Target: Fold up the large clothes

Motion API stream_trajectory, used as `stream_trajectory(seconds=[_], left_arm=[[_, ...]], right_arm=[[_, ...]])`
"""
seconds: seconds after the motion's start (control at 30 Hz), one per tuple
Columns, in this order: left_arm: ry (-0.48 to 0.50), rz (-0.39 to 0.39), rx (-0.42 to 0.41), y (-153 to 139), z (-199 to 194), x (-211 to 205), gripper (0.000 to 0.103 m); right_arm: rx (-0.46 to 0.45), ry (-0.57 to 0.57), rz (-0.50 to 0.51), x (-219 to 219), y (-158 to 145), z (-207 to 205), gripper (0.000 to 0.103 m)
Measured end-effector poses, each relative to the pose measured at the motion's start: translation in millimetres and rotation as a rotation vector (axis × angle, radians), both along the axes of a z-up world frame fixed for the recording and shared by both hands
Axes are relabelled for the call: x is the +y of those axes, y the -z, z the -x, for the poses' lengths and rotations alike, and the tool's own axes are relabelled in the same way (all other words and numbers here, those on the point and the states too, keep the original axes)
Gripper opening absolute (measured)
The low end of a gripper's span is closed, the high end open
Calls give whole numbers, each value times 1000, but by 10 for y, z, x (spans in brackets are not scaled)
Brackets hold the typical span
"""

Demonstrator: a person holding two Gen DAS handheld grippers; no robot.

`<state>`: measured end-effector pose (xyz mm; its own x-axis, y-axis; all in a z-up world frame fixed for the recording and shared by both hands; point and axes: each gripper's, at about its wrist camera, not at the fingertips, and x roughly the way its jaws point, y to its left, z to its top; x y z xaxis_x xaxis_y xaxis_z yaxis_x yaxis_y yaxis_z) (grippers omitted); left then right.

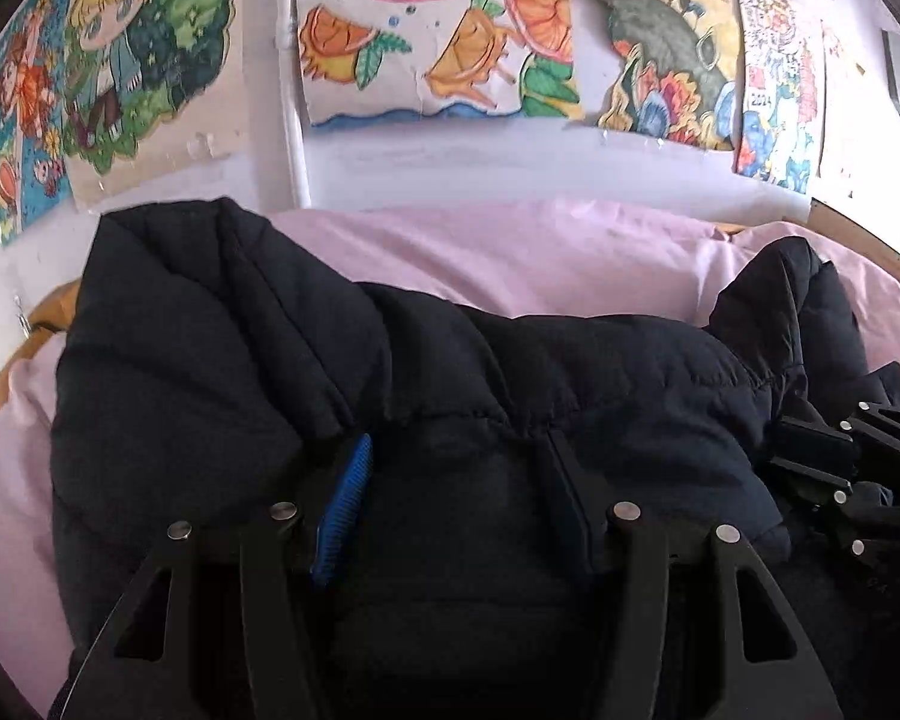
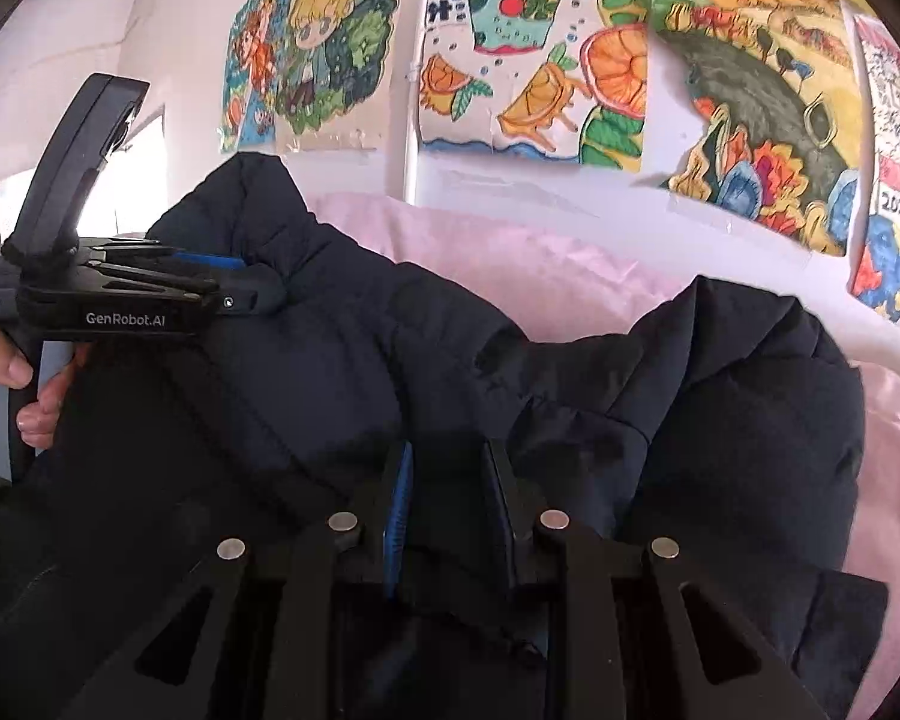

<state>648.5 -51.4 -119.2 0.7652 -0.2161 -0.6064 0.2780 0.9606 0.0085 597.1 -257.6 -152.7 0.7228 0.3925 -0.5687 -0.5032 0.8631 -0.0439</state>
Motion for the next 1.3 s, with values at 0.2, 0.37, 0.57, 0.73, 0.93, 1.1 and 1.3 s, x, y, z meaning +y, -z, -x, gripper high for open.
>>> stream_trajectory(seconds=[0.2, 0.37, 0.57, 0.73, 0.93, 1.1, 1.3], left_arm=[[-10, -39, -8, 20, 37, -34, 53], [25, 27, -23, -211, 260, 13, 53], [80, 137, -117, -641, 273, 58, 53], [-51, -99, -116, -686, -215, -188, 53], [-132, 100, 49, -302, -506, 219, 52], [-129, 50, 49, -94, -502, 180, 52], [-140, -5, 12, -143, -410, 126, 52]], right_arm=[[28, -2, -14, -22, 55, -106, 23], [61, -8, -46, -156, -203, 29, 23], [-179, 51, 31, -277, -825, 70, 25], [-62, 218, -18, -384, -779, -560, 25], [123, 306, -162, -751, -248, -927, 25], [74, 311, -181, -762, -7, -839, 25], [59, 304, -164, -699, 48, -832, 27]])
